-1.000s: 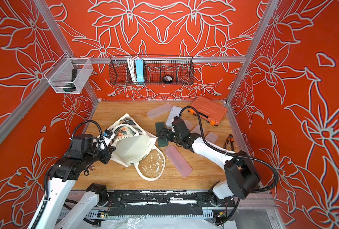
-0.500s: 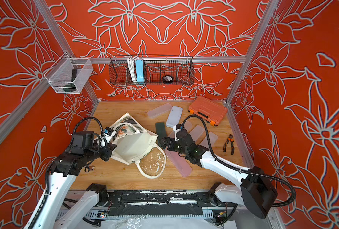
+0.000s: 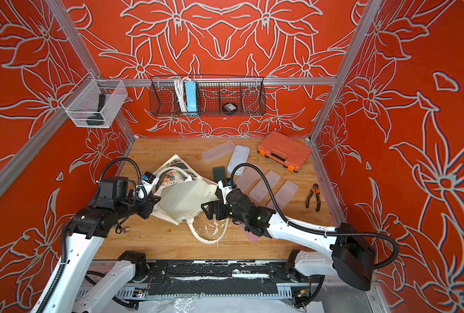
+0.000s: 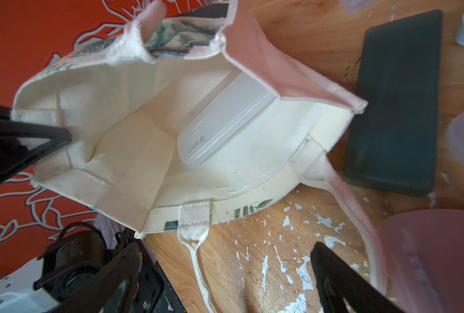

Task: Take out the pencil case from the canvas bag
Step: Pick up the pencil case from the canvas bag.

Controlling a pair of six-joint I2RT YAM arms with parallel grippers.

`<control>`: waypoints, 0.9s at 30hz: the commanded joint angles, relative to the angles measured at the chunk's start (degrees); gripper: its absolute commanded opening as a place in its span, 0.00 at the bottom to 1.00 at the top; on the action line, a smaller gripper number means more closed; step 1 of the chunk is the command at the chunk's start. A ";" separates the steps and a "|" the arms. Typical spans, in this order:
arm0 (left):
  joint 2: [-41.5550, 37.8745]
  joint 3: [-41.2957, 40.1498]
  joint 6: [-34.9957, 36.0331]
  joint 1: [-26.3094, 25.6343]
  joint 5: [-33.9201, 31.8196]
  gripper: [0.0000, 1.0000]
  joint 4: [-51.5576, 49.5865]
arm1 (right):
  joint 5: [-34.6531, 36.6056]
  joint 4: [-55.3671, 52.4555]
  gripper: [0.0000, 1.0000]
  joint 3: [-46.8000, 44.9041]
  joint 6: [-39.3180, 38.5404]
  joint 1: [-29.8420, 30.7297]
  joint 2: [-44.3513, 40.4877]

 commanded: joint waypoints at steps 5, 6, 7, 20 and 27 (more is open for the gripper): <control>0.18 2.55 0.10 0.20 2.85 0.00 0.48 | 4.64 -1.77 0.95 4.69 -5.63 3.82 3.59; 0.18 2.53 0.09 0.18 2.89 0.00 0.48 | 5.06 -2.24 0.94 5.24 -5.92 4.30 4.19; 0.18 2.53 0.09 0.19 3.01 0.00 0.39 | 5.46 -2.51 0.93 5.54 -6.20 4.76 4.67; 0.09 2.96 0.31 0.22 3.61 0.00 -0.12 | 8.06 -5.50 0.80 10.63 -7.33 7.83 12.13; -0.24 2.88 0.33 0.20 3.84 0.00 -0.40 | 8.42 -7.01 0.76 14.36 -7.60 8.72 16.90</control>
